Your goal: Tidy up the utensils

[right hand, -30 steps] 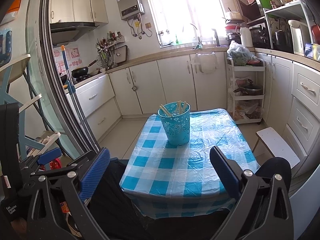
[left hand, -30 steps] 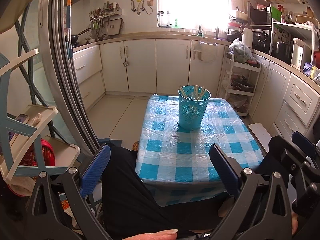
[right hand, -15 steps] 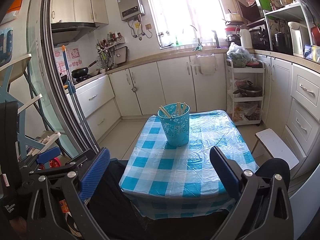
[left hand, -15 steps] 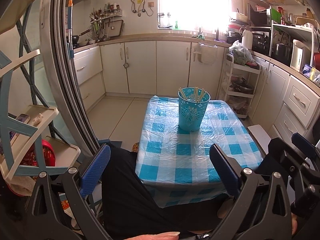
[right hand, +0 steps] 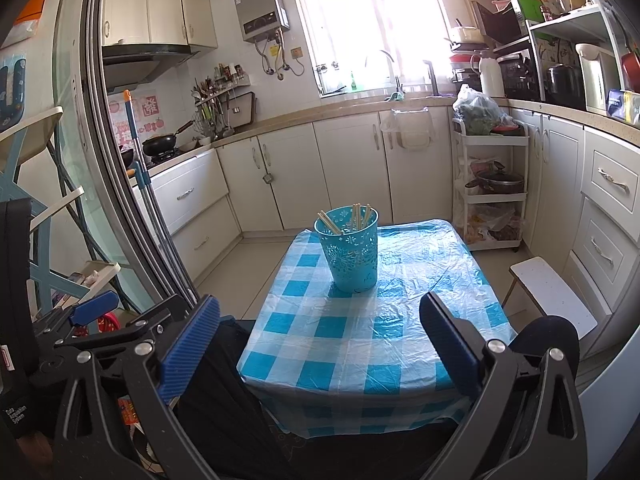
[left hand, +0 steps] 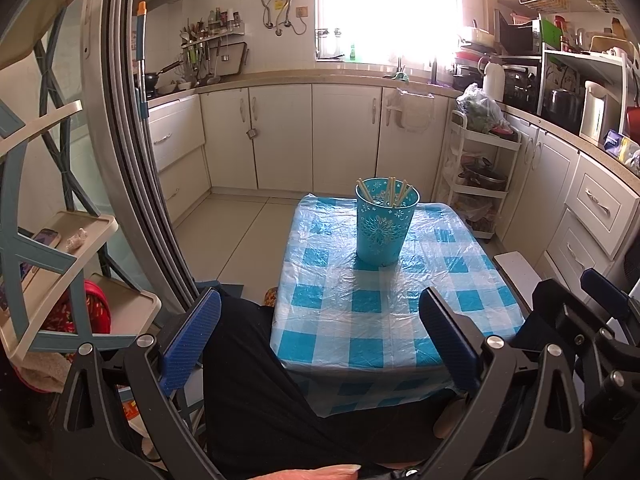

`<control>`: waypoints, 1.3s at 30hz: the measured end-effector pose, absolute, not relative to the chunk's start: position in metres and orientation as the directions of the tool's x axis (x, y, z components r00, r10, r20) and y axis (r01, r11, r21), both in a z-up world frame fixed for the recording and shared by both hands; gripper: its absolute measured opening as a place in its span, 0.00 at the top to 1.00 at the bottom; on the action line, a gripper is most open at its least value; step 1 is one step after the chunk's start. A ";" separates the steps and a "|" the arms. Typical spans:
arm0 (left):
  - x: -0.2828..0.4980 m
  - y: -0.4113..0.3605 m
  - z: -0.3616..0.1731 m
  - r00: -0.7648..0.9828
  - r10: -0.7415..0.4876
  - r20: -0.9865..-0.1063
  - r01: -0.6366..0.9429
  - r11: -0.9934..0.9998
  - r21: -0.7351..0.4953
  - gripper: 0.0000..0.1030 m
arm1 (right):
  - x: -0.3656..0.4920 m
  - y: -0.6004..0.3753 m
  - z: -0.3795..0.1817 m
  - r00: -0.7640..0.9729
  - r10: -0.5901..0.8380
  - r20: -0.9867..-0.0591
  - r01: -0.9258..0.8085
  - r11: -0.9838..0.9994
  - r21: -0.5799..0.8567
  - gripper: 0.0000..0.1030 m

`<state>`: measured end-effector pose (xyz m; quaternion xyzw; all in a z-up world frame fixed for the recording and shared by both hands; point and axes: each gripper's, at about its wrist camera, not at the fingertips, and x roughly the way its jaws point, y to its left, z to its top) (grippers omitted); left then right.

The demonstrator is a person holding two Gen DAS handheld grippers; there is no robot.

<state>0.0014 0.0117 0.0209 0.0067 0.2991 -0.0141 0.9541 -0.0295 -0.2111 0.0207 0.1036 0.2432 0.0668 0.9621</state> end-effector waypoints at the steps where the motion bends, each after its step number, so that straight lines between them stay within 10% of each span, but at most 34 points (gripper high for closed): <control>1: 0.001 0.012 0.021 0.821 -0.023 -0.571 0.031 1.000 0.004 0.07 | -0.030 -0.211 0.021 0.873 0.178 -0.453 -0.078 0.970 0.231 0.07; 39: 0.005 0.005 0.022 0.819 -0.029 -0.573 0.034 0.999 -0.001 0.07 | -0.026 -0.215 0.022 0.868 0.182 -0.462 -0.085 0.971 0.223 0.07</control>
